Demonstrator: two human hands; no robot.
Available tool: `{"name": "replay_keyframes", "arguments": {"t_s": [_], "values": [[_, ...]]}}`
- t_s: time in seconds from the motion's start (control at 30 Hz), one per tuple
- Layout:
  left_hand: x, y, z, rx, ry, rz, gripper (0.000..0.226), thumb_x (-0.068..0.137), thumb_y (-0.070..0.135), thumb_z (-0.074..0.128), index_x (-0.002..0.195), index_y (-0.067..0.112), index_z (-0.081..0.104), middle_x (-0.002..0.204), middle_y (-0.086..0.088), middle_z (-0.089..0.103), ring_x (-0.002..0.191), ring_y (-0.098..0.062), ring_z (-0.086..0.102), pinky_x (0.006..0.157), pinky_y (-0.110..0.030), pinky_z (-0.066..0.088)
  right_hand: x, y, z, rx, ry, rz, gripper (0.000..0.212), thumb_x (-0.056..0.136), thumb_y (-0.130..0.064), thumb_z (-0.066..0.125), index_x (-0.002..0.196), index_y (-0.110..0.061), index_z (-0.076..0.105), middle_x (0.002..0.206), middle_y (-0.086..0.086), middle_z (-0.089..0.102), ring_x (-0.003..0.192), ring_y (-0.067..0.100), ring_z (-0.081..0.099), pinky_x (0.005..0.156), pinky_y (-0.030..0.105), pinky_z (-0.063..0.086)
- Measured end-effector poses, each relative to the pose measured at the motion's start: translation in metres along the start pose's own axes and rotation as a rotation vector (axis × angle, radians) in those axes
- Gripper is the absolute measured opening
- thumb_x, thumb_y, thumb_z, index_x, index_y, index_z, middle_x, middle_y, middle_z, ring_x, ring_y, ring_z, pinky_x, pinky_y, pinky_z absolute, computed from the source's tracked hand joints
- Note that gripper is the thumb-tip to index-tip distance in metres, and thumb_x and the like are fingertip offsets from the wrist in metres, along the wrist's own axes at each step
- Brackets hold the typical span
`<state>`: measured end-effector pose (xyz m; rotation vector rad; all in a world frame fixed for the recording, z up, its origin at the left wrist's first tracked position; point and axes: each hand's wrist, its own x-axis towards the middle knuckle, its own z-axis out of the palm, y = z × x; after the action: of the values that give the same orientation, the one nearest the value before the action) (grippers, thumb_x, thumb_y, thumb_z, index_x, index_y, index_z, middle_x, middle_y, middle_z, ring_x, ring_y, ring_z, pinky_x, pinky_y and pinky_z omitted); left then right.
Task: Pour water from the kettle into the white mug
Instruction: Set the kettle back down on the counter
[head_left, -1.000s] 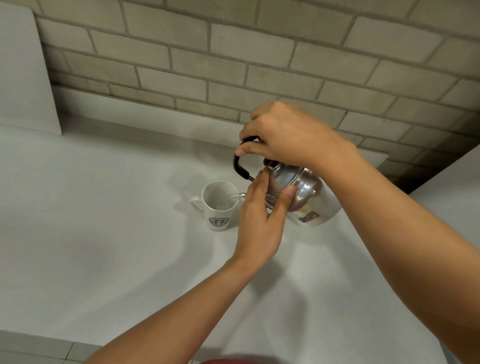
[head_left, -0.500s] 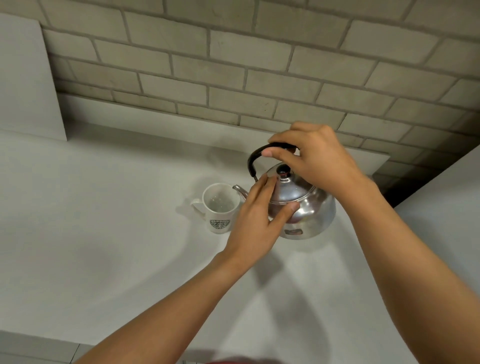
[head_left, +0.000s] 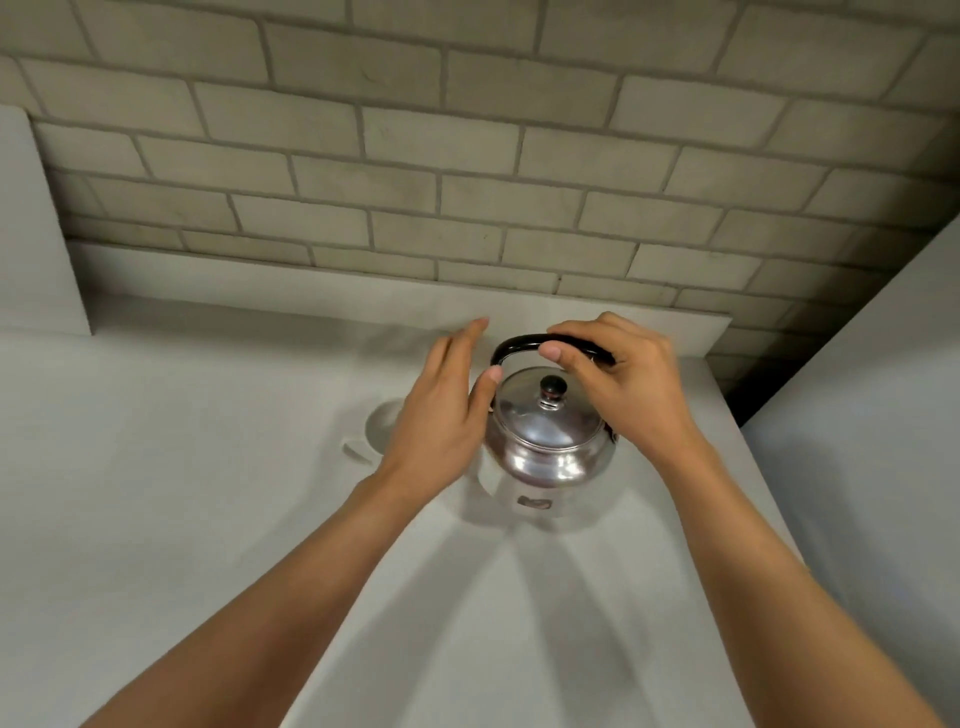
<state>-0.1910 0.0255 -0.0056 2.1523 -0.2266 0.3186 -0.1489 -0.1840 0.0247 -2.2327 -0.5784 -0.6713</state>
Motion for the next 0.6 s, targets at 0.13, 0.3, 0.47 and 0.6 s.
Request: {"name": "replay_keyframes", "arguments": {"t_s": [0.13,0.3,0.47,0.6], "values": [[0.021,0.008,-0.004,0.061,-0.144,0.06,0.044,0.112,0.028,0.048,0.155,0.018,0.051,0.146,-0.004,0.063,0.131,-0.023,0.061,0.109,-0.034,0.045,-0.004,0.012,0.004,0.036,0.006,0.023,0.027,0.092,-0.044,0.075,0.108,-0.023,0.083,0.084,-0.028,0.063,0.078,-0.003,0.062,0.073,0.005,0.04],[0.034,0.006,0.002,0.01,-0.091,0.045,0.033,0.111,0.022,0.051,0.14,0.016,0.065,0.117,-0.002,0.076,0.108,-0.022,0.07,0.092,-0.03,0.051,0.006,0.024,0.008,0.073,-0.019,0.09,0.031,0.091,-0.051,0.072,0.11,-0.029,0.081,0.085,-0.024,0.066,0.082,0.0,0.065,0.073,0.006,0.042],[0.061,-0.006,0.009,0.01,-0.06,0.06,0.031,0.111,0.021,0.05,0.137,0.014,0.066,0.11,-0.002,0.074,0.101,-0.02,0.067,0.082,-0.021,0.042,0.022,0.047,0.007,0.016,-0.125,0.147,0.04,0.098,-0.056,0.059,0.125,-0.031,0.075,0.101,-0.016,0.062,0.096,0.0,0.061,0.085,0.007,0.041],[0.092,-0.023,0.016,0.043,-0.017,0.055,0.031,0.111,0.02,0.05,0.137,0.014,0.066,0.105,0.0,0.072,0.092,-0.016,0.064,0.076,-0.007,0.04,0.033,0.073,0.005,-0.23,-0.25,0.214,0.057,0.103,-0.063,0.038,0.146,-0.031,0.055,0.111,-0.009,0.06,0.1,0.014,0.06,0.089,0.032,0.049]]}}
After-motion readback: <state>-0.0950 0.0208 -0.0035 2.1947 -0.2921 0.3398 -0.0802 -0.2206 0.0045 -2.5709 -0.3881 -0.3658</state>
